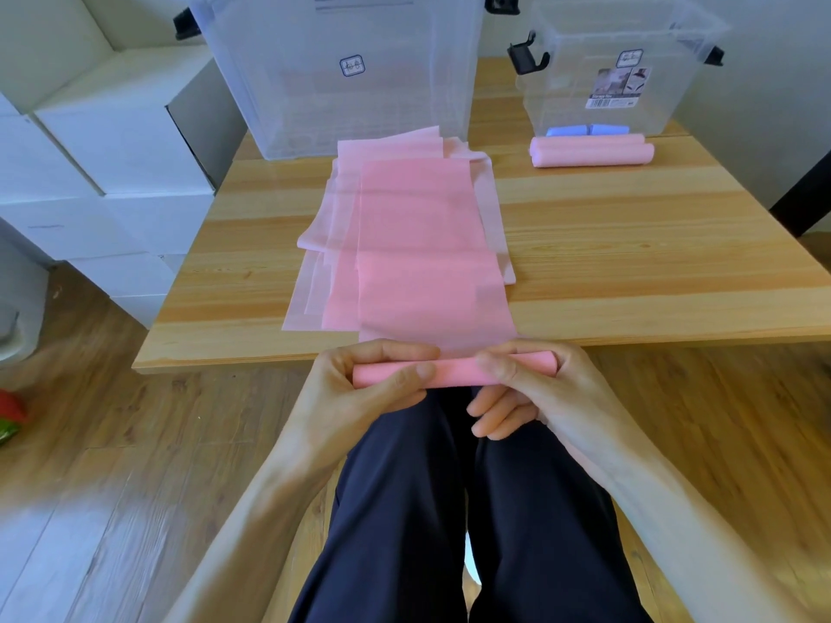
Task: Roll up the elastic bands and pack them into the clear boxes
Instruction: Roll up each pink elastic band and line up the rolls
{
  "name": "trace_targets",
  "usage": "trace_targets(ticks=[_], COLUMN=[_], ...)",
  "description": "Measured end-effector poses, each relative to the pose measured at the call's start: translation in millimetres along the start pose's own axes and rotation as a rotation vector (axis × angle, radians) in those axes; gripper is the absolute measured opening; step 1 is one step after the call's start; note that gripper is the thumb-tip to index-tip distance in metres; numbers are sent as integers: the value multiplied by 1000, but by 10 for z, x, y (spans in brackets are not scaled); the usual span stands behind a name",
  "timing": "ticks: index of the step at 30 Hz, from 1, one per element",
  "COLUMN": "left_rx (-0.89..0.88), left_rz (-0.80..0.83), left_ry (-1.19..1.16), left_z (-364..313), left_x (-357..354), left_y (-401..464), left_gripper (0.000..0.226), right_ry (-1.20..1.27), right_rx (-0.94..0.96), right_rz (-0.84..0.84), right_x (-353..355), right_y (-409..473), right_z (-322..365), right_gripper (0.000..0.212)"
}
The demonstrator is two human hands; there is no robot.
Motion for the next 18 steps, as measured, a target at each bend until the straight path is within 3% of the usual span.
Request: trace_targets(ticks=[18], left_rx=[34], left_rz=[31], left_ry=[37], left_z=[-9], left_x=[17], left_y=[43], left_gripper=[27], right_ry=[-39], right_rx=[35], right_rz=[25], right_x=[-11], right_y=[61], right_z=[-8], right_gripper=[29])
Point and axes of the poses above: each hand's wrist, its own y-axis towards the middle knuckle, its own x-axis out of the back of the hand, z = x × y, the point moved 4 cm from there along y, towards the middle knuckle, and after that the axes turned 4 degrees about z, right-handed, at the moved point
